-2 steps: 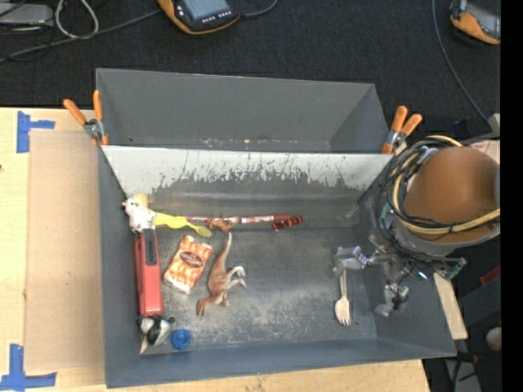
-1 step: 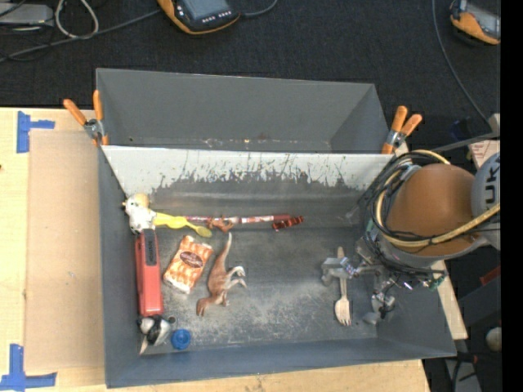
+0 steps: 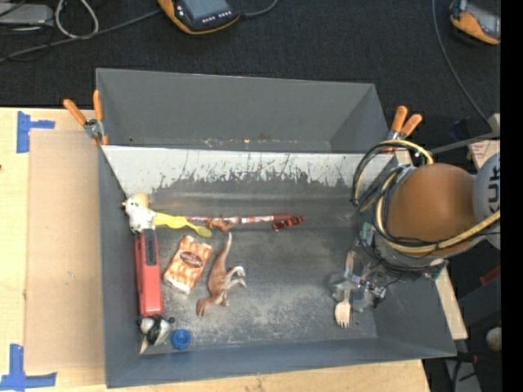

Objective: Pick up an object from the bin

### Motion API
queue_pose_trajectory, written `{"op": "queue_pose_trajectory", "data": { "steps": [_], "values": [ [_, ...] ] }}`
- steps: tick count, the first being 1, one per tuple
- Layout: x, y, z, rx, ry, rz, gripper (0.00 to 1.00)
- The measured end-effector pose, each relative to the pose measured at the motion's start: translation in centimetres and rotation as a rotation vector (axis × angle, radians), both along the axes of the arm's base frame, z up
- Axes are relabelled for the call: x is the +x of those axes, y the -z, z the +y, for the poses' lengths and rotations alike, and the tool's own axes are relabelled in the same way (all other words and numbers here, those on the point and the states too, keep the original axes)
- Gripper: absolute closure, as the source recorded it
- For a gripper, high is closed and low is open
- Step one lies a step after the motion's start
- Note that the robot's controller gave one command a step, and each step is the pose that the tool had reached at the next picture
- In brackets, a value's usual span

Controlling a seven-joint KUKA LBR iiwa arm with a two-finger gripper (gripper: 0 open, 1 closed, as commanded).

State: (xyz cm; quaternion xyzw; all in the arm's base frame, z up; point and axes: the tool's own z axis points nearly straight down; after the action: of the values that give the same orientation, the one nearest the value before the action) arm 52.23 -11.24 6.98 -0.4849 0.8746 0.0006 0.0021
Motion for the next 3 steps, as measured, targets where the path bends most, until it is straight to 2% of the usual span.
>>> {"op": "queue_pose_trajectory", "data": {
  "steps": [1,2,3],
  "values": [
    [0.0,0.0,0.0,0.0,0.0,0.0,1.0],
    [-0.2,-3.4,0.2,0.003,0.002,0.008,1.0],
    [-0.1,-7.8,0.1,0.002,0.003,0.002,1.0]
  ]
}}
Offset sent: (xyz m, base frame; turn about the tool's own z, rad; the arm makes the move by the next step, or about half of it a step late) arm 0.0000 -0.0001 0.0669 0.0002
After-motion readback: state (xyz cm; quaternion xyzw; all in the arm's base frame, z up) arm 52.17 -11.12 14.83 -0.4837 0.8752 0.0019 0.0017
